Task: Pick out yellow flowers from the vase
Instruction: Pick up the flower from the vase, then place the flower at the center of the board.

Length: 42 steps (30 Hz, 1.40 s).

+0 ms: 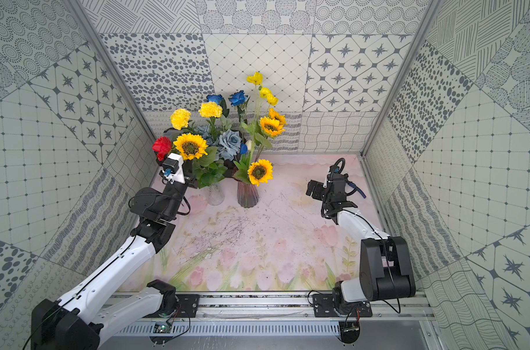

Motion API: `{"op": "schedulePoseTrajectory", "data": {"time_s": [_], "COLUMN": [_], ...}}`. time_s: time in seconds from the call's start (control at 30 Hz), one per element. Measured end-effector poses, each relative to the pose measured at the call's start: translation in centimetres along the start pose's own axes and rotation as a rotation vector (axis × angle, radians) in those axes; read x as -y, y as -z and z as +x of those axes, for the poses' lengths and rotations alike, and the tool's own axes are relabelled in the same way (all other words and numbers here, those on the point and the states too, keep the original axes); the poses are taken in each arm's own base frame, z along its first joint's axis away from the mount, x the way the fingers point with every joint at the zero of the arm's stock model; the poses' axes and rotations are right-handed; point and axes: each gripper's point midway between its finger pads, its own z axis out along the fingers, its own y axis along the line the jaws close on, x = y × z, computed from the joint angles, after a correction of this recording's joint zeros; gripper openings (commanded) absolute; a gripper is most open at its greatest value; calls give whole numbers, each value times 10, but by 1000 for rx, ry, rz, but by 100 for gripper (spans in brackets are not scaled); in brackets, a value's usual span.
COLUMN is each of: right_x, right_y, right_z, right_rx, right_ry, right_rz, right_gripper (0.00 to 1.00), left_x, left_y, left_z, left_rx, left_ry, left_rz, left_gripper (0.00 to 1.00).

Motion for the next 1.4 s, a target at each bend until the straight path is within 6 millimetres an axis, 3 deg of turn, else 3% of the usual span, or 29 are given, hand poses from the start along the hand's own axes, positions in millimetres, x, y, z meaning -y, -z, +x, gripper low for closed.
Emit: {"op": "schedulePoseTrajectory", "data": {"time_s": [0.3,0.43,0.63,0.83,0.93,1.17,1.27,1.4], "right_x": [-15,-27,-57,-94,-131,-239,-278,-314], "right_y": [4,16,65,131,159,233,255,269], "right_z": [-4,-11,-35,-56,-48,7,30,59], "right_rx": [-14,-4,96,217,225,142,97,37], "right_ry": [14,42,121,203,289,502,575,636], "right_rz": [-54,-91,-128,-233,-395,-905,-1054,-1170], "right_gripper": [98,98,98,98,98,92,90,86], "left_x": [-12,-14,-13,1,14,48,64,78], "left_y": [6,9,18,39,48,67,72,74], "left_z": [-50,-72,-103,-105,-93,-52,-40,-31], "left_rx": [81,96,77,-2,-76,-248,-299,-334], "left_ry": [39,75,138,216,261,378,443,514], "left_rz": [-6,13,83,192,258,410,481,547], "left_gripper": [5,5,5,6,6,6,5,5]}}
